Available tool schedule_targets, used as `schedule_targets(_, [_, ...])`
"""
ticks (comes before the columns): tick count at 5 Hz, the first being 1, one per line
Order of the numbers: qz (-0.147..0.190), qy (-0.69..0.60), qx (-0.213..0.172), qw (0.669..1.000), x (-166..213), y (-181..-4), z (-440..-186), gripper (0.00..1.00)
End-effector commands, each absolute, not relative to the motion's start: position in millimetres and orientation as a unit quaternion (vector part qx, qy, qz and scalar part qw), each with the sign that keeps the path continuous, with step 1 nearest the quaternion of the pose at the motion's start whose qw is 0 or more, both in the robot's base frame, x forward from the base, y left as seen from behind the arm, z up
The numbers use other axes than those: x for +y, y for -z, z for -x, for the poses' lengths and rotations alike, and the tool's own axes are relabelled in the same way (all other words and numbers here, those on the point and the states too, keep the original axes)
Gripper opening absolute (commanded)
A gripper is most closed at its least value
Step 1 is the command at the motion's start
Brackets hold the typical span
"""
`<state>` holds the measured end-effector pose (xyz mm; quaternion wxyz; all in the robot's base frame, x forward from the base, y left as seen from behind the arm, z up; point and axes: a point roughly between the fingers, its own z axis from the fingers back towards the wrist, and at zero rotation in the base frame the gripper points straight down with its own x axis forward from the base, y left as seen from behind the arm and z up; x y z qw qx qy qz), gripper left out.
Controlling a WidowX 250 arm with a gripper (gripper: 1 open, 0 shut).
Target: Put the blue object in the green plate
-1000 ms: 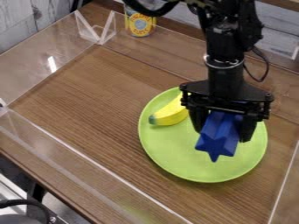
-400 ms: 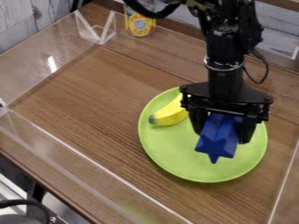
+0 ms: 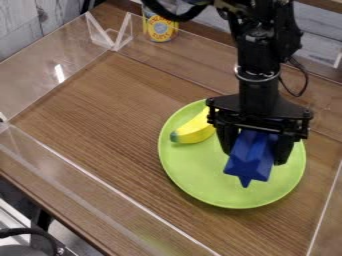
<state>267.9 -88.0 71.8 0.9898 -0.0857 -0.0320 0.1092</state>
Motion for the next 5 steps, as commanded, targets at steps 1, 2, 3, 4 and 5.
schedule_targets(1, [0.092,-0.107,-0.058,0.988,-89.9,-84.6,-276.4,1.0])
schedule_targets(2, [0.092,-0.109,-0.057,0.988,-89.8,-83.8,-275.8,1.0])
schedule_targets(3, [0.094,-0.11,-0.055,0.988,-88.7,-86.8,-273.3,1.0])
schedule_targets(4, [0.096,-0.112,-0.054,0.988,-87.5,-90.3,-270.8,1.0])
schedule_targets(5, [0.098,-0.113,-0.053,0.987,-86.2,-93.9,-268.4,1.0])
